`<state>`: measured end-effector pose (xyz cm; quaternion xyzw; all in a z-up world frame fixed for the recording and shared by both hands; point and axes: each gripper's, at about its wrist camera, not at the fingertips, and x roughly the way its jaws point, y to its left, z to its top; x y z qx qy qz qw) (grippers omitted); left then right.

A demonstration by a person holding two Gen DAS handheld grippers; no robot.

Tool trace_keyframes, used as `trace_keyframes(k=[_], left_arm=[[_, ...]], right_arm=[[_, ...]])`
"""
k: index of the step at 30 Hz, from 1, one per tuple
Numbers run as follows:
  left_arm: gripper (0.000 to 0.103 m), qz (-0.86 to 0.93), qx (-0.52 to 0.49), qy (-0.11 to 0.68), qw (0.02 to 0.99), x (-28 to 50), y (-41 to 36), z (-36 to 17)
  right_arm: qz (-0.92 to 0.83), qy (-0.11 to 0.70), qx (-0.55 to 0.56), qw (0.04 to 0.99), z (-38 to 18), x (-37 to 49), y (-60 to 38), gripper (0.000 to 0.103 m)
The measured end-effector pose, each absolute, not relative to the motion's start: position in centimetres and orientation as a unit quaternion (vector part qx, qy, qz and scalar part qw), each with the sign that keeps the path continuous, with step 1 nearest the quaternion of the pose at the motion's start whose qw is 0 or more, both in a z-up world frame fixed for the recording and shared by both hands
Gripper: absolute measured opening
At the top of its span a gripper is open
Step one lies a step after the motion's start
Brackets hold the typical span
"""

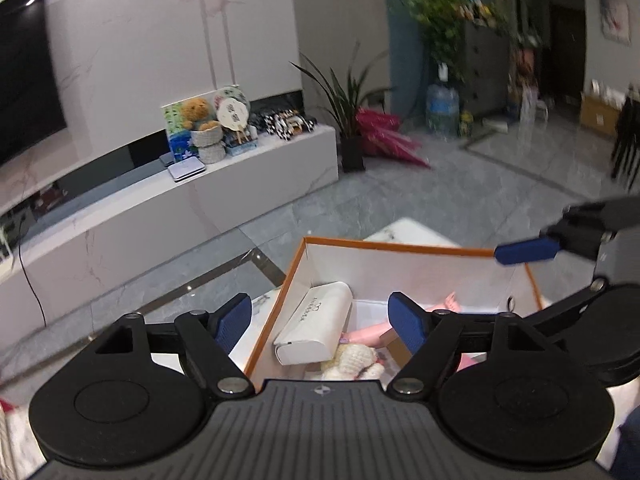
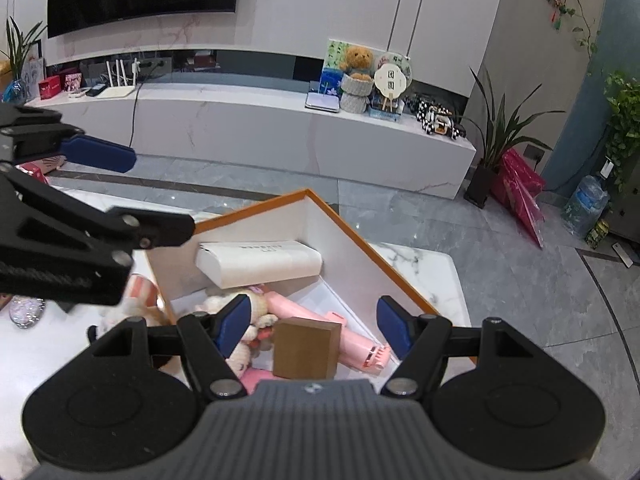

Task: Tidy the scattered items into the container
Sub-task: 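Open both tools to drop the cardboard box and glasses case into the box, then move both tools back over the table toward the plush and compact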

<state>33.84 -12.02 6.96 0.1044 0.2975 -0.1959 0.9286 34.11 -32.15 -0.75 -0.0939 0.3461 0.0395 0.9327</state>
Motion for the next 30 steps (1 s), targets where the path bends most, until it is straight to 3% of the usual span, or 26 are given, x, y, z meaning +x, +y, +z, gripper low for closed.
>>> trace_keyframes(k=[30], left_arm=[[0.089, -0.138, -0.029, 0.288, 0.947, 25.5, -0.3, 3.3]], right_arm=[[0.115, 0.286, -0.063, 0.949, -1.8, 25.4, -25.3, 0.078]])
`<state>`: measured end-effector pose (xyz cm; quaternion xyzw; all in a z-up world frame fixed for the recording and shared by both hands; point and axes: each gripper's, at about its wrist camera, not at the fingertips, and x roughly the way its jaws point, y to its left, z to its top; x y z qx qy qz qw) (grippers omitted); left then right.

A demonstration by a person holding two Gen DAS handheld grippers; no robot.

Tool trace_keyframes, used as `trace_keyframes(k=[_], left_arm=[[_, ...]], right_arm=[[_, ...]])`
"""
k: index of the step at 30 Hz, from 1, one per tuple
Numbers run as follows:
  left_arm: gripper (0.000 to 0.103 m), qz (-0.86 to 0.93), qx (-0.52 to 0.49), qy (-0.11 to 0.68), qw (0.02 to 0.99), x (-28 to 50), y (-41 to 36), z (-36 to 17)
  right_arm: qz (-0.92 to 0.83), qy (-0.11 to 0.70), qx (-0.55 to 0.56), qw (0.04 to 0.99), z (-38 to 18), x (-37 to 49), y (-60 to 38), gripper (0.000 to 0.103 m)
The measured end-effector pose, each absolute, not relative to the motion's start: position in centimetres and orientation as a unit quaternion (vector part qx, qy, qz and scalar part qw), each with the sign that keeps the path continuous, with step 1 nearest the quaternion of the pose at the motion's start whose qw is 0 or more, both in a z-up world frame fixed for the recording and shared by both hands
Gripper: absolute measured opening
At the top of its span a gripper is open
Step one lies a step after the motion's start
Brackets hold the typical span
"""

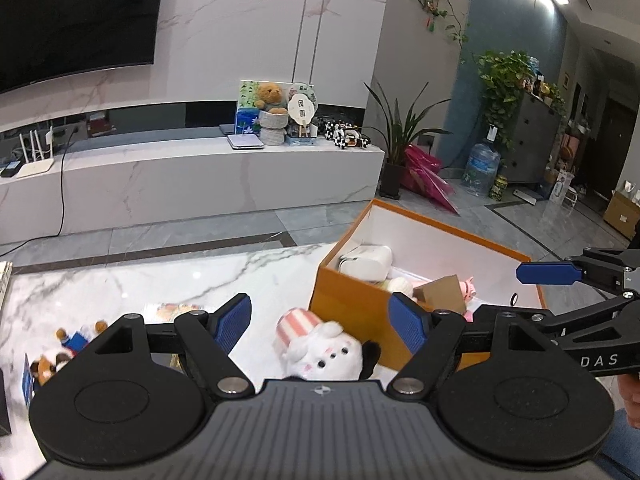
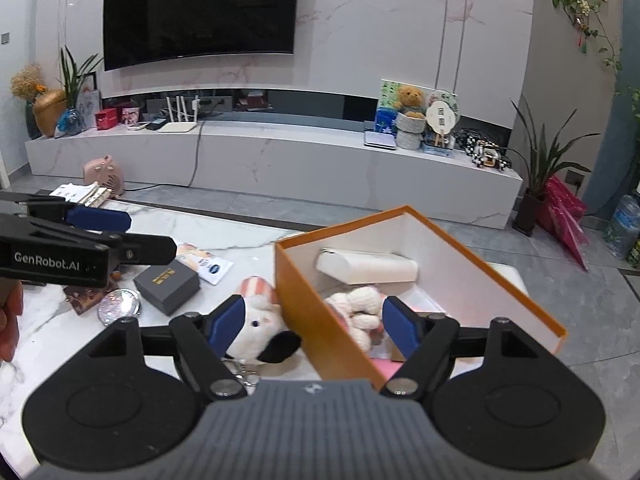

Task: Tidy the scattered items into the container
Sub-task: 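Move both tools back over the table toward the plush and compact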

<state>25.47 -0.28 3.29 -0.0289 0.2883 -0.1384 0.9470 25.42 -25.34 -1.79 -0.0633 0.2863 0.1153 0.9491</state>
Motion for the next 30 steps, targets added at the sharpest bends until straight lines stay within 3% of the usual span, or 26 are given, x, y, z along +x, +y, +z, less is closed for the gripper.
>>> trace_keyframes(k=[30], left_arm=[[0.089, -0.055, -0.070, 0.359, 0.929, 25.3, 8.2, -5.4]], right_arm=[[0.160, 0.326, -0.040, 0.931, -11.2, 27.9, -19.9, 0.082]])
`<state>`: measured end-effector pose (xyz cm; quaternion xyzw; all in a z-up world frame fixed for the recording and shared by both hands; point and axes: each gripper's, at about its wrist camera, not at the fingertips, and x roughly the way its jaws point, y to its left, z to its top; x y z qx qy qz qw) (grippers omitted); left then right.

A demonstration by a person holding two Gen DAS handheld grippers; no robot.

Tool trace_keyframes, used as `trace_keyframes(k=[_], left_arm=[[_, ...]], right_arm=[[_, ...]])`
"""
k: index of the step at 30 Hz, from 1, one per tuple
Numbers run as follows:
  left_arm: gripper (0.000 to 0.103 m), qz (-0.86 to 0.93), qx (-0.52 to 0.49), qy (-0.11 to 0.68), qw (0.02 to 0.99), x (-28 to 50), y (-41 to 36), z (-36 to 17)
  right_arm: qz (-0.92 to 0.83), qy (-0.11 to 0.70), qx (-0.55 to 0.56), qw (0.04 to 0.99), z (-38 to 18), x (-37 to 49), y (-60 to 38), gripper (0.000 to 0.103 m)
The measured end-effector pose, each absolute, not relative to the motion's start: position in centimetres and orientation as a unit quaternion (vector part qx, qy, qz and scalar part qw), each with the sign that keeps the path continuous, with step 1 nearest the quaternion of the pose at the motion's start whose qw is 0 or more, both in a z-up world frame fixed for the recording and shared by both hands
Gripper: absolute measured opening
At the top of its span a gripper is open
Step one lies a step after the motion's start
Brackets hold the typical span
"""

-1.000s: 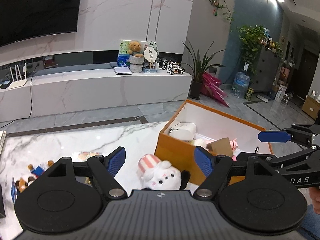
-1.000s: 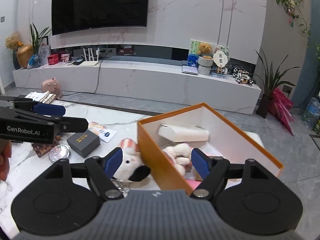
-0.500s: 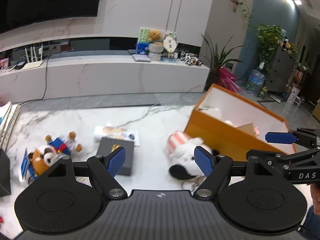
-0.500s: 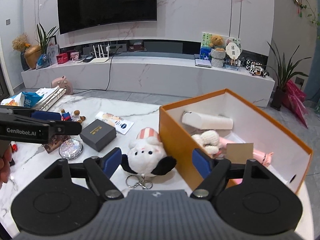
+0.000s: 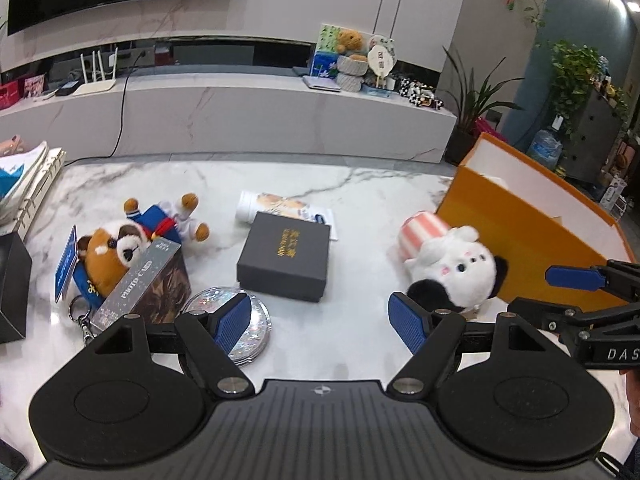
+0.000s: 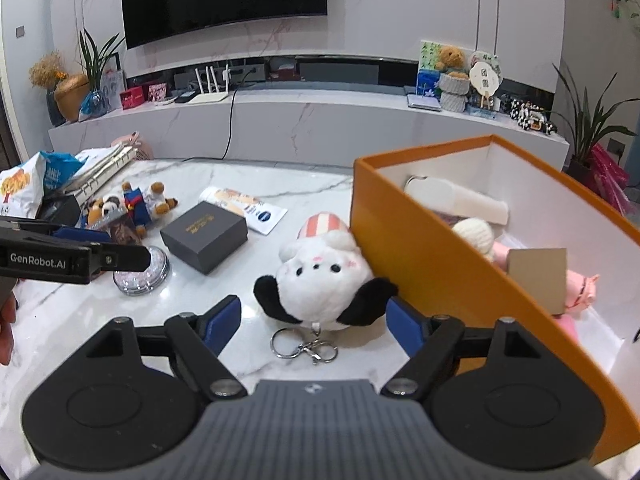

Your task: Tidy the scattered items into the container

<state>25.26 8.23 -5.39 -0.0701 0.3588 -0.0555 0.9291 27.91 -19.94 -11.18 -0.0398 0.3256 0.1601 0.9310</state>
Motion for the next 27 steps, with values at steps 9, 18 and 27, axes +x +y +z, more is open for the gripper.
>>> trace_keyframes(k=[9, 18, 27], left_arm=[[0.089, -0.042, -0.072, 0.371, 0.925, 26.5, 9.6, -7.2], [0.089, -0.014, -0.058, 0.371, 0.927, 27.4, 10.2, -8.8], [0.090, 0.009, -0.040, 0.383, 0.923, 28.2, 11.2, -10.1]], right_arm=[[0.163, 0.329, -0.050, 0.929, -13.0, 29.5, -18.3, 0.082], [0.156, 0.286, -0.122, 0.938, -13.1, 31.3, -16.3, 0.087], [0.143, 0.305, -0.142, 0.931, -14.7, 34.4, -14.7, 0.091]])
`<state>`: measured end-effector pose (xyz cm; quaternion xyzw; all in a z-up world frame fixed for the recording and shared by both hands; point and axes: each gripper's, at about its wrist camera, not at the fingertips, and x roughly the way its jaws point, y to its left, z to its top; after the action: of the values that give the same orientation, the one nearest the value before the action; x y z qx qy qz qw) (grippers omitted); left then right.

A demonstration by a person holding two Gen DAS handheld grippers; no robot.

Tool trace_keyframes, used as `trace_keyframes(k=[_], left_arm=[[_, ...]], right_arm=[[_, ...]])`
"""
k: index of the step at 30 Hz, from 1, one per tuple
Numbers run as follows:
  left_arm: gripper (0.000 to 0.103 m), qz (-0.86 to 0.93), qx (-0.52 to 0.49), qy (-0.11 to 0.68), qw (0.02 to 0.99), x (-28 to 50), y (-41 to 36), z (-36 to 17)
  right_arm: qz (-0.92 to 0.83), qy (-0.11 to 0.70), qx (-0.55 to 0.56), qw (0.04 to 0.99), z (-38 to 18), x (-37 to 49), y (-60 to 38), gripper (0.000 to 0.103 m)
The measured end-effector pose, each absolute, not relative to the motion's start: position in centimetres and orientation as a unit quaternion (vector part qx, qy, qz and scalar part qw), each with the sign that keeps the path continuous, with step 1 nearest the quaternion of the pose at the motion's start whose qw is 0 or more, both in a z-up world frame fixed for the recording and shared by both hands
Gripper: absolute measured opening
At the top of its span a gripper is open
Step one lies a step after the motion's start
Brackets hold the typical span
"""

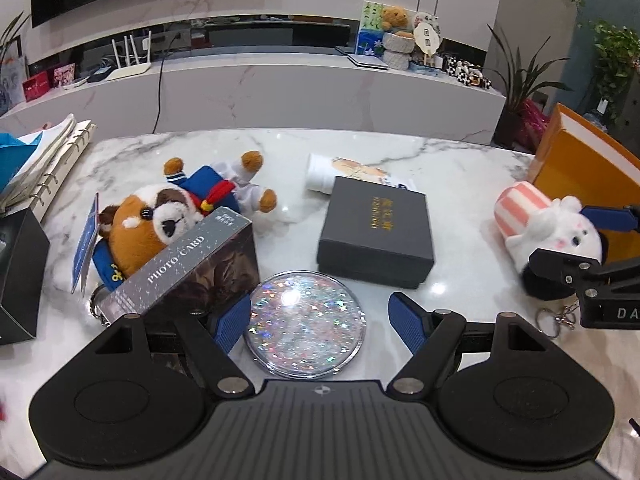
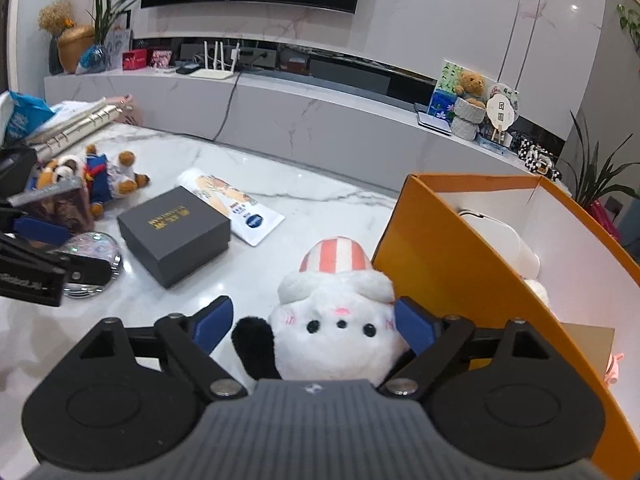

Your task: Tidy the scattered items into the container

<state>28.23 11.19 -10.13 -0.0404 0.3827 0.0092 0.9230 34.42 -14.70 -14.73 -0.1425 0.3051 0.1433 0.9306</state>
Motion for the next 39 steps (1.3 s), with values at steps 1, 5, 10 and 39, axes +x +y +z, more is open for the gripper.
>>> trace_keyframes(k=[1, 5, 10, 39], left_arm=[[0.090, 0.011, -0.038, 0.384, 0.922, 28.3, 11.3, -10.3], [0.094, 0.014, -0.031, 0.390, 0.920, 28.8, 11.2, -10.8], [0.095, 0.011, -0.019, 0.389, 0.921, 29.1, 11.0, -10.9], [0.079, 0.011, -0.015, 0.398, 0.917, 29.2, 11.3, -11.1]], right_arm=[[0.141, 0.307, -0.145, 0.930, -14.9, 34.7, -14.6, 0.092], [0.135, 0.317, -0.147, 0.927, -15.3, 35.8, -14.6, 0.091], [0.137, 0.318, -0.165, 0.923, -16.0, 36.2, -13.9, 0.092], [0.140, 0.315, -0.176, 0.922, -16.1, 36.2, -14.1, 0.072]])
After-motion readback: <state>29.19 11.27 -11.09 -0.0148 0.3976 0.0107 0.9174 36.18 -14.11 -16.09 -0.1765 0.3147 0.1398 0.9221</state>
